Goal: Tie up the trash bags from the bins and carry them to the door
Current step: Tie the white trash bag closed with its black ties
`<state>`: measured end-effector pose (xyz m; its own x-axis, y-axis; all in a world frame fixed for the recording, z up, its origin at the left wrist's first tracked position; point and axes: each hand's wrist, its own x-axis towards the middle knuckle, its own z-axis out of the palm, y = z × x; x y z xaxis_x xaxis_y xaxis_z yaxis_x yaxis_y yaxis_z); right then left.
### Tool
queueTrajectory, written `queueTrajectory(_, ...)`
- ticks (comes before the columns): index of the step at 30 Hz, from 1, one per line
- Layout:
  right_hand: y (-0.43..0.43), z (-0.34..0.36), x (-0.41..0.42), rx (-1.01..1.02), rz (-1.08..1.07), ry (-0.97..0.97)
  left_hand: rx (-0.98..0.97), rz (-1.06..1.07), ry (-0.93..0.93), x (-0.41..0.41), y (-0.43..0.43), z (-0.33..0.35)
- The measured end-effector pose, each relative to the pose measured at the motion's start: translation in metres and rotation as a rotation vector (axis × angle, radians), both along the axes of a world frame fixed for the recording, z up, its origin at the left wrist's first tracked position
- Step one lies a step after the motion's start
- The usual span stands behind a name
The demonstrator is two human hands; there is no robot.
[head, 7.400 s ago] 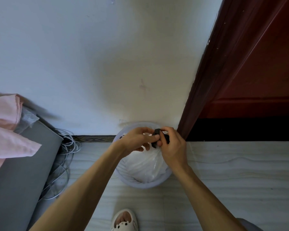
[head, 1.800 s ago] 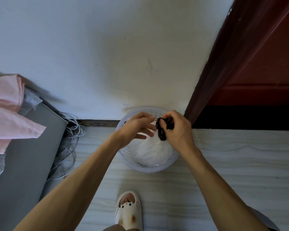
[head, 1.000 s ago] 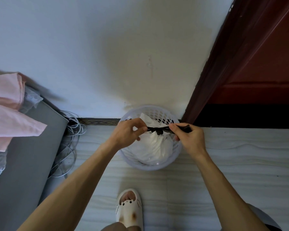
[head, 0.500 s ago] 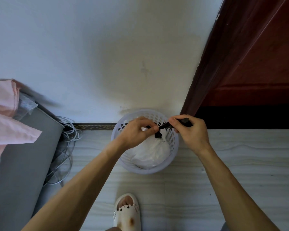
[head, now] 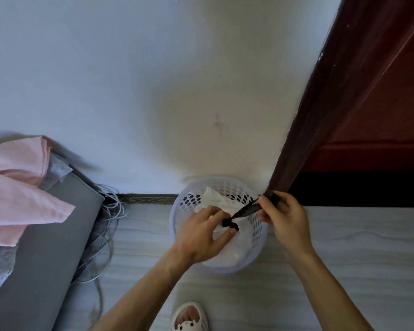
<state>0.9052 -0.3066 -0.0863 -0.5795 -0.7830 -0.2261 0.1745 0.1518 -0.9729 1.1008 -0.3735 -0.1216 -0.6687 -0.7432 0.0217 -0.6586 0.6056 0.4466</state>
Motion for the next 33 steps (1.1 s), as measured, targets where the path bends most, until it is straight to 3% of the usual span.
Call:
queueTrajectory(4, 0.008, -0.002, -0.010, 0.217, 0.128, 0.080, -0.007, -0.050, -0.150, 0.007, -0.003, -0.015)
queueTrajectory(6, 0.014, -0.002, -0.010, 0.286, 0.228, -0.013, 0.002, -0.061, -0.213, 0.011, -0.007, -0.023)
queueTrajectory(9, 0.017, -0.002, -0.006, 0.303, 0.346, -0.165, 0.003, -0.058, -0.252, 0.016, -0.007, -0.038)
queueTrajectory(15, 0.008, -0.013, 0.008, 0.316, 0.415, -0.072, -0.051, 0.171, -0.286, 0.042, 0.007, -0.071)
queueTrajectory(19, 0.003, -0.012, 0.031, 0.275, 0.386, -0.036, -0.029, 0.214, -0.275, 0.043, 0.004, -0.079)
queueTrajectory(25, -0.004, 0.070, 0.061, 0.177, 0.349, 0.075, 0.329, 0.194, -0.227, 0.049, -0.004, -0.043)
queueTrajectory(28, -0.020, 0.123, 0.059, 0.143, 0.348, 0.164, 0.353, 0.116, -0.387, 0.060, -0.008, -0.034)
queueTrajectory(33, -0.031, 0.179, 0.060, 0.307, 0.521, 0.339, 0.387, 0.105, -0.626, 0.065, -0.004, 0.005)
